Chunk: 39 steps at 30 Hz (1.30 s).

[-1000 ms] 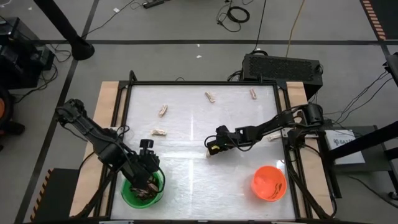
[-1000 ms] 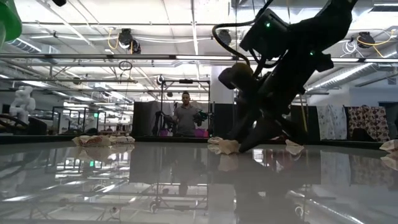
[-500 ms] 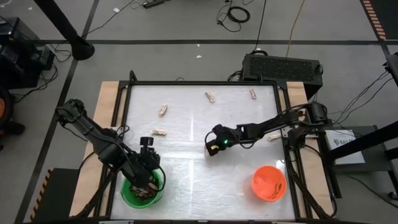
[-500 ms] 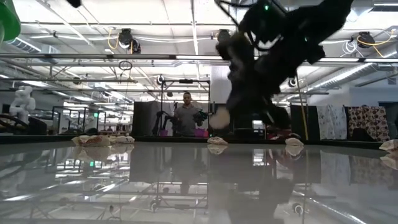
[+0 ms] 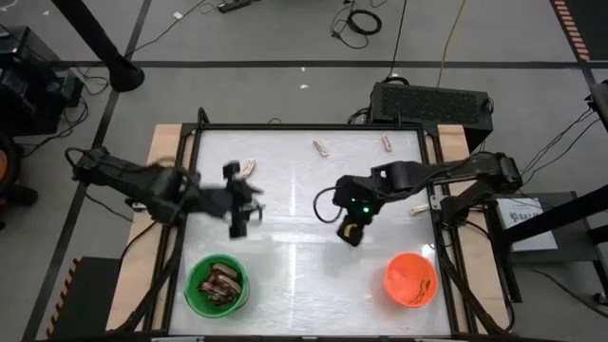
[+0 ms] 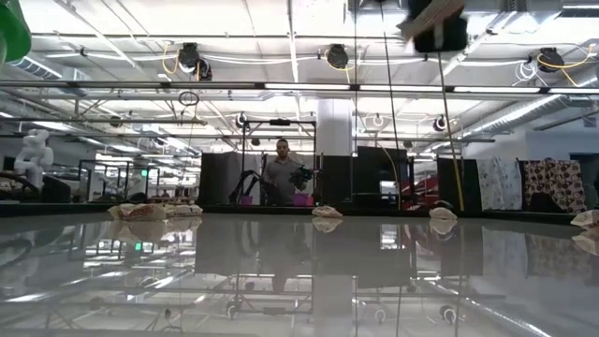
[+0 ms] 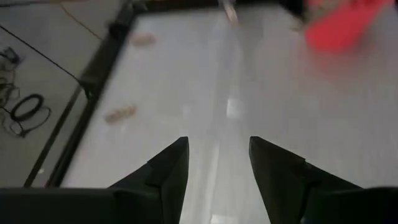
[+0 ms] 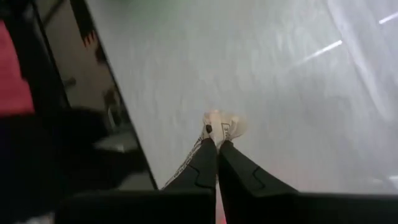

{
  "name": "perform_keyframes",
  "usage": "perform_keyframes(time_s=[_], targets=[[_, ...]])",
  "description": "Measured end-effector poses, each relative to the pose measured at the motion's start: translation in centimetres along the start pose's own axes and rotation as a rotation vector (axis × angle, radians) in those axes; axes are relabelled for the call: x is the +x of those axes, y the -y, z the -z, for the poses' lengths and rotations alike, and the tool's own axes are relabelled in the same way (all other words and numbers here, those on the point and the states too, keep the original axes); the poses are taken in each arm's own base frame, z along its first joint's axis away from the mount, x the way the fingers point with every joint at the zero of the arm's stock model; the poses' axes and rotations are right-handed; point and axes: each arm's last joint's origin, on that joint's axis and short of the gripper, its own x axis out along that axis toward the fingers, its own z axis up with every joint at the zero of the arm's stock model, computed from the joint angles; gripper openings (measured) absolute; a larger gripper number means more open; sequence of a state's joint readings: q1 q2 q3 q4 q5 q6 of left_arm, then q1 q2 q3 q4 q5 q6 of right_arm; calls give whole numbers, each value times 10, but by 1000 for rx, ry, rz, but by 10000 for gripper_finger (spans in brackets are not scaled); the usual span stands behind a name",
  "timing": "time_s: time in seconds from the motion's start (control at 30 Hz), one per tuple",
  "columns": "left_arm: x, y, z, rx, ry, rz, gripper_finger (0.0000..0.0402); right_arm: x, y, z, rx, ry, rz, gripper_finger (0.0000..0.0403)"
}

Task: Sort candy by brand, put in halloween buckets
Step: Put the white candy into the orange bucket

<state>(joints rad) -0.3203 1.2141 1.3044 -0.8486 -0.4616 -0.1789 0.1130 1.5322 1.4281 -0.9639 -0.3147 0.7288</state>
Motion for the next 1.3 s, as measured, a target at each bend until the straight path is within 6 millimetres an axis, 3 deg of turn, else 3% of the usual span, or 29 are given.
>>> perform_keyframes(time_s=[0.13, 0.3, 0.47, 0.57, 0.77, 1.0, 1.3], targets=[[6, -37, -3, -127, 150, 53, 177, -15, -17, 21, -64, -101, 61, 0], [33, -60, 20, -303, 259, 182, 177, -5, -28, 64, -51, -303, 168, 0], [64, -58, 47, -550, 282, 216, 177, 4, -45, 100, 13, -391, 212, 0], [73, -52, 54, -583, 276, 240, 177, 6, -55, 120, 20, -412, 225, 0], [73, -48, 45, -579, 370, 271, 177, 12, -57, 150, -46, -410, 339, 0], [67, -50, 34, -508, 507, 272, 177, 28, -37, 166, -73, -546, 427, 24], [67, -50, 34, -508, 505, 270, 177, 34, -22, 158, -67, -578, 466, 87]])
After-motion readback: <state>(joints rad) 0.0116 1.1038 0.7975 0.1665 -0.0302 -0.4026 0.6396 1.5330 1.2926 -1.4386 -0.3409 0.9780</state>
